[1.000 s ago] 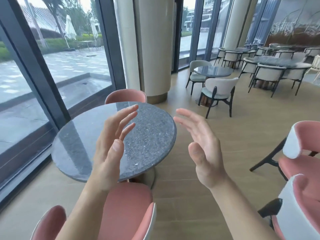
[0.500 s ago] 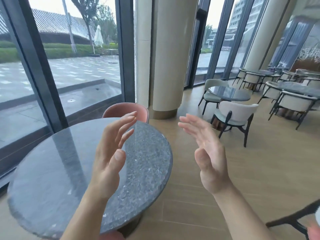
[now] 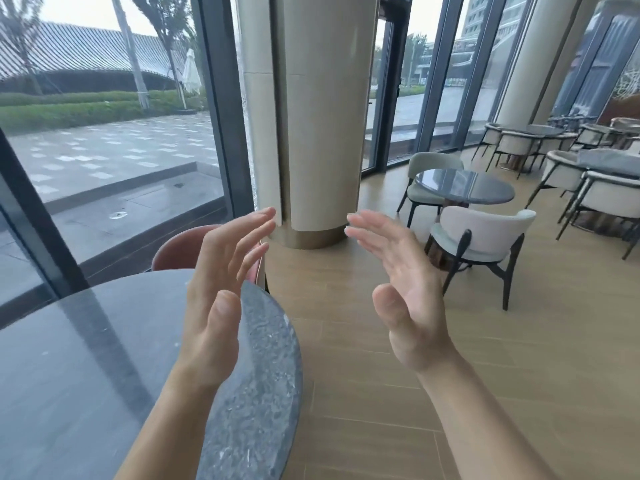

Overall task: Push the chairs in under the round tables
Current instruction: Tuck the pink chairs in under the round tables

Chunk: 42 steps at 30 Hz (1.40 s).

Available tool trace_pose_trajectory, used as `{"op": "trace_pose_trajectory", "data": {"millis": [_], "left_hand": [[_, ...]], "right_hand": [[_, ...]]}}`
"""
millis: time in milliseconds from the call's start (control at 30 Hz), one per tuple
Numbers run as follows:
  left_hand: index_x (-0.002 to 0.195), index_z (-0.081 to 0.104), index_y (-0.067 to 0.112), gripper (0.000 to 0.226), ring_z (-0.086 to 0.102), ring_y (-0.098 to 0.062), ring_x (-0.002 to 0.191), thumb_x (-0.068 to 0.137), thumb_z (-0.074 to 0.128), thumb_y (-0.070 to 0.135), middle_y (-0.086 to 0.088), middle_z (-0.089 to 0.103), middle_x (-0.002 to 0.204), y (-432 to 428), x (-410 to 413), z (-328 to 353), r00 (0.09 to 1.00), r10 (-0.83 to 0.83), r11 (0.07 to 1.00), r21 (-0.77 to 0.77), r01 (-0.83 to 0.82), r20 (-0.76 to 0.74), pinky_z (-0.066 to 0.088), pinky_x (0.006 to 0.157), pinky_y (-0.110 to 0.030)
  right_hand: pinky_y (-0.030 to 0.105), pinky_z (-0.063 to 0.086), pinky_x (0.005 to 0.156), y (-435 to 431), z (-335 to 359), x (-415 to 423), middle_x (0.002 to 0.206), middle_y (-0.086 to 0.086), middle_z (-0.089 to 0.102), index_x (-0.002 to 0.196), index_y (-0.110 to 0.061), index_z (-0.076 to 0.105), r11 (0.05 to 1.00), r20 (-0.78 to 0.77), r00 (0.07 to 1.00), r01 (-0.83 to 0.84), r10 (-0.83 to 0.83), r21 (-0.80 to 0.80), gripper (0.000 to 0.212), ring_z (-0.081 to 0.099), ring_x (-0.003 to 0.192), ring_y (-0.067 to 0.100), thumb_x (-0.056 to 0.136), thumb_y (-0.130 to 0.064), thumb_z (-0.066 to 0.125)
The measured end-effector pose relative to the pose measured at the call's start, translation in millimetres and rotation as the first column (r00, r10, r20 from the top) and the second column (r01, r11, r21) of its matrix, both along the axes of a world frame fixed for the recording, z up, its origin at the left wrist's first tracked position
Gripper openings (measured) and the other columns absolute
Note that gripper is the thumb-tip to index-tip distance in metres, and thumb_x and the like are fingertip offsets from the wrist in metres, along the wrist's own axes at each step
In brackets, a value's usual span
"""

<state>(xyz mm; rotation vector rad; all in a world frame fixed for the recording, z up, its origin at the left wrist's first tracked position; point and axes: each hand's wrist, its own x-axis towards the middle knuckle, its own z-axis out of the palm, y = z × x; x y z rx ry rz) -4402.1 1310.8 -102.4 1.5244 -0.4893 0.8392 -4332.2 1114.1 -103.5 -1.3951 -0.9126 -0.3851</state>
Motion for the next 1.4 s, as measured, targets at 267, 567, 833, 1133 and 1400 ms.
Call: {"op": "trace_pose_trajectory", "data": {"millis": [267, 567, 833, 1133, 1400], "left_hand": [[0.138, 0.061, 0.050, 0.061, 0.053, -0.038, 0.147, 0.090, 0.054, 0.086, -0.001, 0.059, 0.152, -33.0, 163.6, 24.7, 0.976, 0.210, 0.978, -0.019, -0.209, 0.053, 0.045, 0.118, -0.057], [0.139, 0.060, 0.048, 0.063, 0.054, -0.037, 0.147, 0.089, 0.054, 0.087, 0.005, 0.061, 0.152, -12.4, 316.7, 20.9, 0.914, 0.405, 0.914, -0.019, -0.405, 0.034, 0.045, 0.117, -0.062], [0.144, 0.048, 0.025, 0.083, 0.055, -0.038, 0.145, 0.089, 0.051, 0.088, -0.011, 0.056, 0.153, 37.3, 504.4, 13.9, 0.878, 0.478, 0.877, -0.056, -0.477, 0.013, 0.048, 0.116, -0.056], [0.142, 0.049, 0.024, 0.083, 0.057, -0.036, 0.144, 0.089, 0.054, 0.087, -0.005, 0.060, 0.152, 105.9, 667.6, 10.2, 0.829, 0.559, 0.829, -0.031, -0.558, 0.015, 0.046, 0.117, -0.056], [0.141, 0.049, 0.023, 0.080, 0.060, -0.033, 0.140, 0.090, 0.053, 0.086, 0.005, 0.063, 0.148, 168.8, 805.2, 13.8, 0.652, 0.757, 0.653, -0.002, -0.758, 0.051, 0.048, 0.114, -0.054]], "right_hand": [[0.050, 0.045, 0.121, -24.9, 11.7, 201.5, 0.150, 0.006, 0.063, 0.146, -0.020, 0.054, 0.987, -0.017, 0.987, -0.159, 0.159, -0.015, 0.085, 0.062, 0.140, 0.027, 0.091, -0.085, 0.054], [0.051, 0.047, 0.120, 24.5, 10.1, 399.1, 0.151, 0.008, 0.062, 0.148, -0.005, 0.052, 0.931, 0.017, 0.931, -0.363, 0.364, -0.021, 0.097, 0.063, 0.140, 0.029, 0.092, -0.085, 0.052], [0.053, 0.044, 0.122, 80.3, 21.6, 588.4, 0.151, 0.007, 0.062, 0.147, -0.006, 0.053, 0.890, 0.028, 0.893, -0.445, 0.450, -0.099, 0.096, 0.062, 0.140, 0.028, 0.091, -0.085, 0.052], [0.047, 0.046, 0.121, 166.9, 19.0, 776.9, 0.150, 0.004, 0.062, 0.145, -0.018, 0.053, 0.834, 0.027, 0.833, -0.551, 0.552, -0.044, 0.079, 0.063, 0.140, 0.028, 0.095, -0.080, 0.052], [0.043, 0.046, 0.119, 279.2, 13.0, 944.6, 0.150, 0.004, 0.062, 0.146, -0.014, 0.052, 0.665, 0.051, 0.663, -0.747, 0.746, -0.009, 0.081, 0.062, 0.139, 0.028, 0.097, -0.079, 0.051]]}}
